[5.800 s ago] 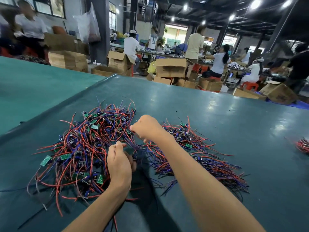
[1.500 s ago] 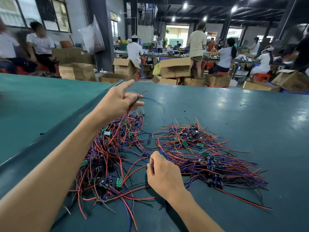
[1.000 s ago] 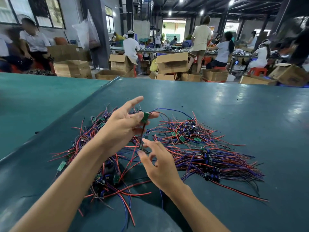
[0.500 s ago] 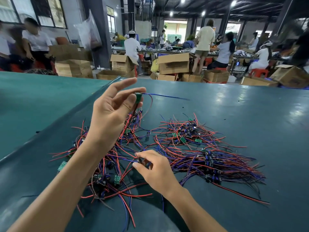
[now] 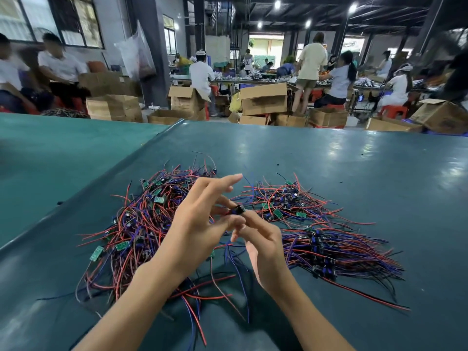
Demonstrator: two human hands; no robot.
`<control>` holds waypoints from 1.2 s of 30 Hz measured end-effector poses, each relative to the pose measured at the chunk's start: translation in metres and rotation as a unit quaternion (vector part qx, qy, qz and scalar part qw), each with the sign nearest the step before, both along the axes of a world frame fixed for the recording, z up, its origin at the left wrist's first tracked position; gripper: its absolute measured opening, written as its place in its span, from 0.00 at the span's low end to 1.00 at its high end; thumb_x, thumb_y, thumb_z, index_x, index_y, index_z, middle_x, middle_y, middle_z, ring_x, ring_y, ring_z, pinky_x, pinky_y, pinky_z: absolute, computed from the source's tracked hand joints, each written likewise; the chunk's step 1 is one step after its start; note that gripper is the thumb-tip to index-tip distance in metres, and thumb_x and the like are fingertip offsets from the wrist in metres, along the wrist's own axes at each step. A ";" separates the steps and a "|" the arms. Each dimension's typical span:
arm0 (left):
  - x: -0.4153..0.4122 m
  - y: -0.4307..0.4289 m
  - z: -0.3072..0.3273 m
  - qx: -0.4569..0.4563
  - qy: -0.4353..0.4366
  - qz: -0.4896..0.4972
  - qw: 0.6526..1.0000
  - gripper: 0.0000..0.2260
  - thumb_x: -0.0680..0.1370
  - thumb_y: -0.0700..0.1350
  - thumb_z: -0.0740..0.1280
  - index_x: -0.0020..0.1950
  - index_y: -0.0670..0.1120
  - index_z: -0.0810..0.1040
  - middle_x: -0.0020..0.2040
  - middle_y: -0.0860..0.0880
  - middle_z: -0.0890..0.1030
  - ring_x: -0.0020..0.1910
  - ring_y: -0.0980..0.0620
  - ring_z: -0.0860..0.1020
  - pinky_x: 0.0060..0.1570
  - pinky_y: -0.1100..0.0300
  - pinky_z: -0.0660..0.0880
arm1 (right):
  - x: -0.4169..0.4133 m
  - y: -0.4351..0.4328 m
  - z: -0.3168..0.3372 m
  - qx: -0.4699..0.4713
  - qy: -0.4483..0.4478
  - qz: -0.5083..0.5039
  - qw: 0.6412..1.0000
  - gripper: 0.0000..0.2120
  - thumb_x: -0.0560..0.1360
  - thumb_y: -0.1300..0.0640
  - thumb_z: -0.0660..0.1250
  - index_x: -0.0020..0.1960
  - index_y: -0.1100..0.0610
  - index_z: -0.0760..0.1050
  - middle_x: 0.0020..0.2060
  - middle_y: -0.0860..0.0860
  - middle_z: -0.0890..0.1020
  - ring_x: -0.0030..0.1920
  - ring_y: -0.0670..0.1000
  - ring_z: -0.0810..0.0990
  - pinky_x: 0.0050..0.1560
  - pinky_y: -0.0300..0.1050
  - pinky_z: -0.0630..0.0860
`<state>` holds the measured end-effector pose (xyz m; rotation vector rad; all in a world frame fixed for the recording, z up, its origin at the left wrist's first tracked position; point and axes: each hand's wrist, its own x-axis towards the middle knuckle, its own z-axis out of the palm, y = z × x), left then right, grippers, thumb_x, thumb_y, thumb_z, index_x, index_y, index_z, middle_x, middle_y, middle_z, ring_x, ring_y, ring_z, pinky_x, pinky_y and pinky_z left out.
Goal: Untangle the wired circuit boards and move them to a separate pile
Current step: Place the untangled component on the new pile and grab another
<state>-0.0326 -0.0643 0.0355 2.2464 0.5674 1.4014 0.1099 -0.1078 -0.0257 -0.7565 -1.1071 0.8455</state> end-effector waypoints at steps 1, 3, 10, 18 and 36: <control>0.000 0.000 -0.003 -0.029 -0.007 0.006 1.000 0.34 0.70 0.37 0.80 0.71 0.57 0.74 0.57 0.55 0.74 0.51 0.52 0.82 0.49 0.63 0.80 | 0.000 0.000 0.000 -0.006 0.032 0.013 0.999 0.09 0.72 0.62 0.66 0.48 0.64 0.81 0.41 0.55 0.78 0.41 0.52 0.74 0.45 0.47 0.71; 0.000 0.001 -0.006 -0.079 -0.021 0.019 0.996 0.34 0.67 0.38 0.82 0.70 0.54 0.76 0.55 0.54 0.74 0.49 0.52 0.82 0.46 0.64 0.80 | 0.001 0.000 0.004 -0.044 0.119 0.050 0.991 0.14 0.71 0.63 0.65 0.54 0.69 0.80 0.45 0.62 0.79 0.41 0.54 0.75 0.41 0.45 0.70; 0.003 -0.006 -0.015 -0.122 0.027 0.075 0.989 0.32 0.65 0.37 0.81 0.65 0.57 0.77 0.51 0.54 0.76 0.42 0.54 0.82 0.45 0.62 0.80 | 0.004 0.000 0.010 -0.105 0.120 0.048 0.986 0.06 0.71 0.61 0.74 0.47 0.62 0.85 0.41 0.59 0.85 0.38 0.53 0.83 0.38 0.42 0.73; 0.002 -0.015 -0.025 -0.324 -0.044 0.115 0.938 0.15 0.67 0.45 0.82 0.48 0.49 0.80 0.44 0.49 0.84 0.32 0.52 0.85 0.40 0.49 0.84 | 0.005 0.003 0.009 -0.115 0.171 0.011 0.978 0.11 0.71 0.58 0.73 0.49 0.64 0.85 0.35 0.57 0.81 0.35 0.52 0.77 0.39 0.42 0.73; -0.005 0.008 -0.009 -0.442 0.015 -0.102 0.891 0.15 0.80 0.47 0.69 0.49 0.35 0.85 0.44 0.38 0.84 0.42 0.46 0.83 0.46 0.59 0.81 | 0.000 -0.003 0.008 -0.145 0.069 0.091 0.983 0.05 0.74 0.59 0.70 0.45 0.58 0.85 0.38 0.57 0.83 0.37 0.54 0.81 0.41 0.47 0.78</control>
